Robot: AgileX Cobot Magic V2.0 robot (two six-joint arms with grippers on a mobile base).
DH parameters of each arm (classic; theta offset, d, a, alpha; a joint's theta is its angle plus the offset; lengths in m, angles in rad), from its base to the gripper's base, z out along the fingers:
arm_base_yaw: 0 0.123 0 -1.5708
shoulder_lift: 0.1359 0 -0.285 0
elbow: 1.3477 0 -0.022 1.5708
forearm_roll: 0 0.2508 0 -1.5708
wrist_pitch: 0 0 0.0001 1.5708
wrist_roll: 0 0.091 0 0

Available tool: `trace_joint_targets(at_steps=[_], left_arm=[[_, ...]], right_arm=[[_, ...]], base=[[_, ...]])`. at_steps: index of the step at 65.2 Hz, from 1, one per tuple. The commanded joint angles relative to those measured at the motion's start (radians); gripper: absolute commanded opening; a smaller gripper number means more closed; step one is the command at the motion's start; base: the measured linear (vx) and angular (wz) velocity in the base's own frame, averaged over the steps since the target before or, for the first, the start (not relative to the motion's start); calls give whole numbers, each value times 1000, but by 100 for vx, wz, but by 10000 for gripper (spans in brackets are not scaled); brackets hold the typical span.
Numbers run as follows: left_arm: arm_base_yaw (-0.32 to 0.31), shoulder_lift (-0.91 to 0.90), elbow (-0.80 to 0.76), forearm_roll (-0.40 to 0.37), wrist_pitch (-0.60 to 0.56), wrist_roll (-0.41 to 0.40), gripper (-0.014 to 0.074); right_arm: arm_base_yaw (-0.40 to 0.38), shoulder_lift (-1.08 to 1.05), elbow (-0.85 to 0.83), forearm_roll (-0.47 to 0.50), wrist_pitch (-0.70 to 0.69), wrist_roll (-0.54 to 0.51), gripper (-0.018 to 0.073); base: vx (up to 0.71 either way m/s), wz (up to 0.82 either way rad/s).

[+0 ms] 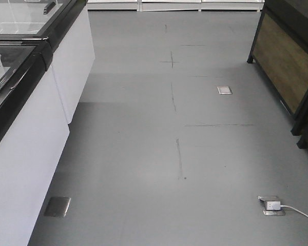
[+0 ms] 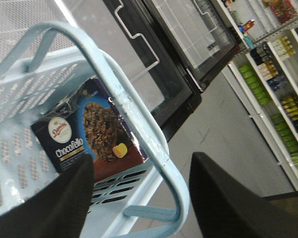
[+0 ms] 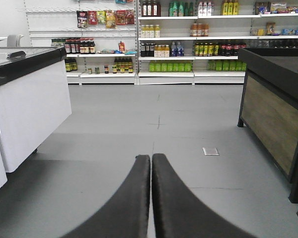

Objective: Left arm holds basket, right arm returns cookies
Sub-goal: 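Grasp the light-blue basket handle with the left gripper and lift it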

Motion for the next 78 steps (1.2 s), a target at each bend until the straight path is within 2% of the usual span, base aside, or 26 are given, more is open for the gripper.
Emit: trace_joint_targets(at_steps=[1, 10, 33, 42, 47, 55, 62, 69, 78], left_arm=[[10, 16, -34, -155, 0, 56, 457], [10, 82, -34, -276, 37, 114, 487], [4, 198, -34, -585, 57, 266, 489], [-7, 250, -34, -702, 104, 322, 472], [-13, 272, -34, -792, 124, 367, 446], [-13, 274, -37, -791, 103, 388, 349], [-13, 274, -37, -791, 94, 393, 194], [-13, 274, -37, -791, 116, 393, 0], [-35, 274, -47, -791, 141, 370, -8]], right_arm=[[-4, -12, 3, -3, -77, -11, -8], [-4, -12, 3, -3, -77, -11, -8], [-4, -12, 3, -3, -77, -11, -8], [-4, -12, 3, -3, -77, -11, -8], [-4, -12, 3, -3, -77, -11, -8], [-4, -12, 3, -3, -77, -11, -8], [-4, -12, 3, -3, -77, -11, -8], [-4, -12, 3, -3, -77, -11, -8], [-4, -12, 3, -3, -77, -11, -8]], base=[[0, 0], [0, 0], [0, 0], [0, 0], [0, 0], [0, 0], [0, 0], [0, 0], [0, 0]])
